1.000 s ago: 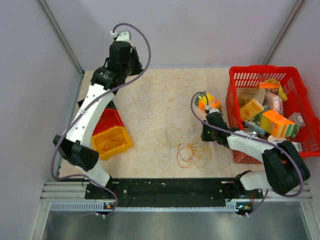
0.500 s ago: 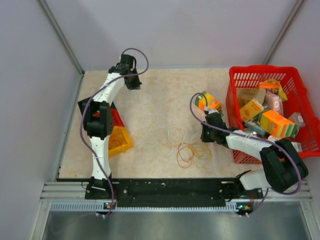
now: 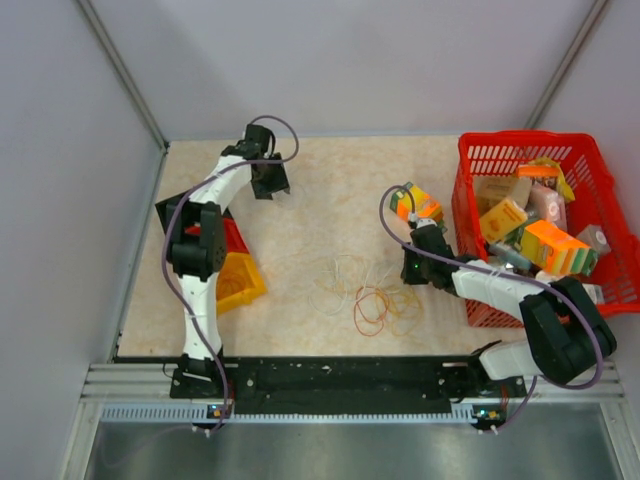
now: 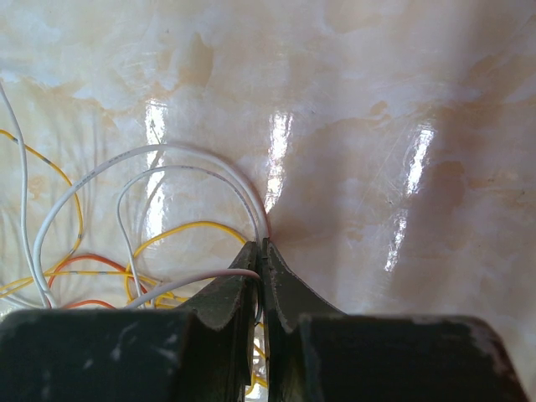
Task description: Untangle the cables
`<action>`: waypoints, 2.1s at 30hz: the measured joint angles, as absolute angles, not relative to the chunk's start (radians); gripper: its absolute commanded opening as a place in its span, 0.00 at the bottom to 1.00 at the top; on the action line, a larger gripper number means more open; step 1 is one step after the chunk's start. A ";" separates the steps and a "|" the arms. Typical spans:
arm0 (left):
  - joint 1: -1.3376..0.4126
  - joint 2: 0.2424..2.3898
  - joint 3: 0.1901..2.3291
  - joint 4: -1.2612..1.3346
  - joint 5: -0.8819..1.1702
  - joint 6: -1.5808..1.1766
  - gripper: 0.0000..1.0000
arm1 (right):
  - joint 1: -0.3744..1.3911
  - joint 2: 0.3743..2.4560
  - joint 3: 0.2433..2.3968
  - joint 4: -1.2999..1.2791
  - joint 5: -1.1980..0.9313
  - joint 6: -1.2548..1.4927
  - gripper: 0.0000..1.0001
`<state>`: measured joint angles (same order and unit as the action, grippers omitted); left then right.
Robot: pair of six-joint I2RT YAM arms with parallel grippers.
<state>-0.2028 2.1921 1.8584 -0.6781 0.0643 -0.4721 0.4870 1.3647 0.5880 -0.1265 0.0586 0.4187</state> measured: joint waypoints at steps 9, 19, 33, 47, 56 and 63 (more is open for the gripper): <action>-0.196 2.039 1.745 -0.683 0.064 -0.485 0.98 | 0.487 1.362 0.588 -0.123 0.051 0.419 0.05; -0.161 2.039 1.721 -0.619 0.173 -0.742 0.94 | 0.487 1.362 0.588 -0.118 0.043 0.418 0.05; -0.148 2.135 1.630 -0.560 0.130 -1.094 0.66 | 0.487 1.361 0.588 -0.113 0.035 0.412 0.05; -0.148 2.178 1.668 -0.463 0.025 -1.085 0.00 | 0.487 1.352 0.584 -0.110 0.028 0.411 0.05; -0.146 1.951 1.610 -0.537 -0.020 -0.863 0.00 | 0.487 1.328 0.575 -0.096 0.024 0.411 0.06; -0.118 1.607 1.534 -0.677 -0.084 -0.694 0.00 | 0.487 1.328 0.574 -0.093 0.014 0.411 0.06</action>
<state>-0.1181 1.6066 1.5345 -0.6769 -0.0845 -0.6937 0.4870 1.3281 0.5739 -0.0925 0.0143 0.4107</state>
